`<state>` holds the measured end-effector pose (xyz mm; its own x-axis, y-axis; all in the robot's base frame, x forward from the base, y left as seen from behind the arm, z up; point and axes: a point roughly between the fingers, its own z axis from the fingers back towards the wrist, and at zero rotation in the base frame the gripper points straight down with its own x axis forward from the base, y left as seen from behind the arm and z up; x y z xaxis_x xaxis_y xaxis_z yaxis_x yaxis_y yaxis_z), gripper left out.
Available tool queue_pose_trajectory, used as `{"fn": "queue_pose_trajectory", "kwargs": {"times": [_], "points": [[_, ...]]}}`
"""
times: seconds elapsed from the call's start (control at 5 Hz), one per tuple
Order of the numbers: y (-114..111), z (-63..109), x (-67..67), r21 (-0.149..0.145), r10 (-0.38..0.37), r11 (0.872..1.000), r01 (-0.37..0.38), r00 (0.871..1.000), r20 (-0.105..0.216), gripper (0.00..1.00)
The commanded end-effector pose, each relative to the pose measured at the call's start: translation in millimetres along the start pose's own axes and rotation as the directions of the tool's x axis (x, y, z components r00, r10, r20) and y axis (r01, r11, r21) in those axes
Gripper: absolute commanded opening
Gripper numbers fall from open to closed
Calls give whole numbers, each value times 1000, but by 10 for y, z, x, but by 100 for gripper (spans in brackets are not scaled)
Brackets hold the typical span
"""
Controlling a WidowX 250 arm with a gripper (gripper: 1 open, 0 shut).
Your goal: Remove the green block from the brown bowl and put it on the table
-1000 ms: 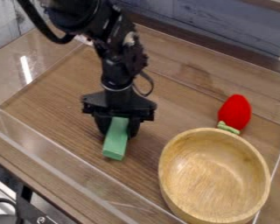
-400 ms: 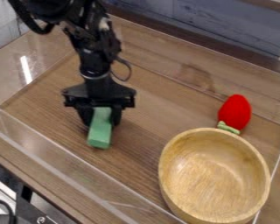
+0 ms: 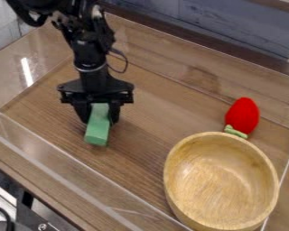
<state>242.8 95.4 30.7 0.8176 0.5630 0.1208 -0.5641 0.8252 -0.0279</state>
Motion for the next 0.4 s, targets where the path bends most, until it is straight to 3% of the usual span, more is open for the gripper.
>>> {"fn": "queue_pose_trajectory", "kwargs": {"times": [0.0, 0.2], "points": [[-79, 219, 76, -30, -90, 995, 92, 994, 54, 0], [-154, 309, 26, -47, -167, 984, 170, 984, 56, 0]]}}
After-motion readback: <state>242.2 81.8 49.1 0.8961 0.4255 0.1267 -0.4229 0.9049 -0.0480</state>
